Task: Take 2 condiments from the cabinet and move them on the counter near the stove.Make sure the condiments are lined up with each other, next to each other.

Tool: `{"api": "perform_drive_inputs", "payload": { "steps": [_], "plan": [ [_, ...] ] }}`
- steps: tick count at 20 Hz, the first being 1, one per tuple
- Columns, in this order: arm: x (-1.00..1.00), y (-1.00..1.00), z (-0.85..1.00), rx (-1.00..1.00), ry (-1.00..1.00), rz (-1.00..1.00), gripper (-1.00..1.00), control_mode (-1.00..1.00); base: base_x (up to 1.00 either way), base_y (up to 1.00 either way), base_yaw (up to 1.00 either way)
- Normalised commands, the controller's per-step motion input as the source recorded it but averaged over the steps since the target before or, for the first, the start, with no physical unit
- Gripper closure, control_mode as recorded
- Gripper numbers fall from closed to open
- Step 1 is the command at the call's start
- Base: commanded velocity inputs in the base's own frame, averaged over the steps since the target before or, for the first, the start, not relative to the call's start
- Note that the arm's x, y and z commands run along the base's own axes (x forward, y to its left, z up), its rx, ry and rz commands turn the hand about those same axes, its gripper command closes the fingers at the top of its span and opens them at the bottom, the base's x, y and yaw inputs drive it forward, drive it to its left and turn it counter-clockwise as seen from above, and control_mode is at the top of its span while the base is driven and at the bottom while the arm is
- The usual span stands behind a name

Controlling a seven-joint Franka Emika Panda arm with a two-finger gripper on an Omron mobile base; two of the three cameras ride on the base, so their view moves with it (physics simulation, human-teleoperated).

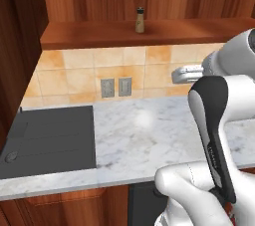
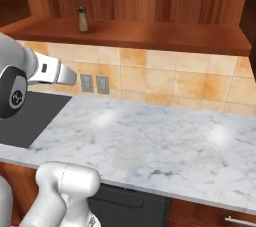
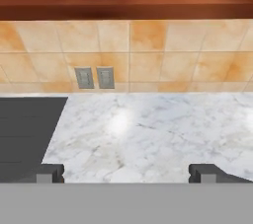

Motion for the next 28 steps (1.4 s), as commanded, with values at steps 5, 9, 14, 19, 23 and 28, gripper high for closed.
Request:
{"api": "perform_drive_inputs", "payload": {
  "steps": [5, 9, 14, 19, 23, 28],
  "plan": [
    [0.54, 0.00, 0.16, 0.00, -0.08, 0.00, -1.00, -1.00, 0.00, 0.00, 0.00],
    [0.28, 0.00, 0.34, 0.00, -0.15, 0.00, -1.00, -1.00, 0.00, 0.00, 0.00],
    [0.32, 0.00, 0.18, 0.00, -0.12, 0.00, -1.00, -1.00, 0.00, 0.00, 0.00],
    [0.36, 0.06, 0.21, 0.00, -0.07, 0.06, -1.00, -1.00, 0.00, 0.00, 0.00],
    [0.30, 0.12, 0.29, 0.00, -0.02, 0.07, -1.00, -1.00, 0.00, 0.00, 0.00],
    [0.34, 0.14, 0.21, 0.00, 0.00, 0.03, -1.00, -1.00, 0.00, 0.00, 0.00]
  ]
}}
